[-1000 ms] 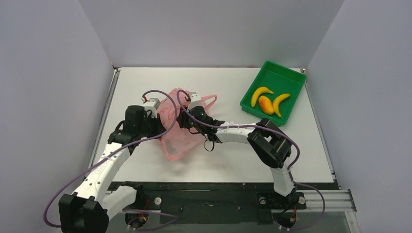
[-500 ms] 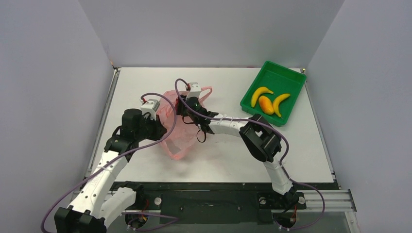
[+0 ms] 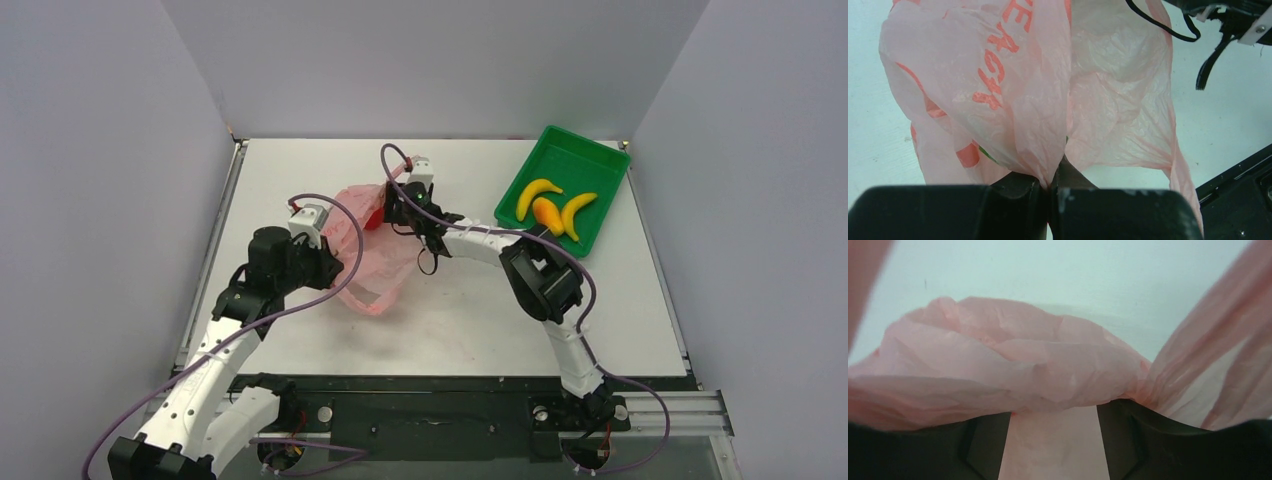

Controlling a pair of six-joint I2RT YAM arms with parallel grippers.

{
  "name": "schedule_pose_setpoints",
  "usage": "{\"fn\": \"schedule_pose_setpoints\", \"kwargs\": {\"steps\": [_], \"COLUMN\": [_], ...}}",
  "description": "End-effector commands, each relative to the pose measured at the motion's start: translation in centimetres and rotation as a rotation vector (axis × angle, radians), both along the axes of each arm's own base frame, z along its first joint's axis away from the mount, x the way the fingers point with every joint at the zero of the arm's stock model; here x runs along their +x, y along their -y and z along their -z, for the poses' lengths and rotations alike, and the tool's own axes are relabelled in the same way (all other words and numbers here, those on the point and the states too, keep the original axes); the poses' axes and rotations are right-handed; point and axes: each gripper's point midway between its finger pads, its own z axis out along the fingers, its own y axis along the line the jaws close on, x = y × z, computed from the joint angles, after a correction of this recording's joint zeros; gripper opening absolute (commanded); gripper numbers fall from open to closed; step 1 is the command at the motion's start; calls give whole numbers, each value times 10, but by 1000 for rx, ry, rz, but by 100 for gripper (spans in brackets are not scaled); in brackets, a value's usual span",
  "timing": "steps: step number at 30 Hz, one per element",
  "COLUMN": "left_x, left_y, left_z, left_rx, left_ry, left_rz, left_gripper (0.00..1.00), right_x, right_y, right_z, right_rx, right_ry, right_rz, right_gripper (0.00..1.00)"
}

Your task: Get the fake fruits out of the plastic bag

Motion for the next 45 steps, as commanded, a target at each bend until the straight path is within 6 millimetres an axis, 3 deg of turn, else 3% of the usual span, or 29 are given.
{"fn": "schedule_pose_setpoints", "kwargs": {"steps": [1,2,5,11,19,26,32,33,34,38,43,45], "left_x": [7,7,8,7,5,2,-1,-1,-2,-4,-4,-4], "left_y": [5,5,6,6,11,16,20,21,22,24,25,25], "left_z": [-7,-8,-4,-2,-2,0,-1,-1,-1,0,1,1], "left_rx": [11,12,18,21,19,31,33,32,32,31,31,33], "left_ry": [43,42,28,24,22,21,23,23,23,20,17,16], "left_rz": [33,34,39,43,66,81,97,99,103,114,113,112], "left_gripper": [0,0,0,0,0,0,0,0,0,0,0,0], "right_x": [-37,-48,-71,-77,-41,-24,-17,-14,-13,2,9,11], "right_y": [-14,-21,-33,-44,-48,-57,-73,-77,-79,-99,-116,-114], "right_z": [-31,-40,-46,-52,-55,-49,-27,-32,-18,-12,9,9], "right_rx": [34,50,70,163,223,275,314,331,319,351,354,372], "right_ry": [55,71,99,106,127,118,80,83,69,26,-35,-34], "right_rz": [-100,-125,-159,-143,9,73,84,85,92,109,121,138], "right_gripper": [59,61,64,70,74,79,82,82,82,83,80,70]}}
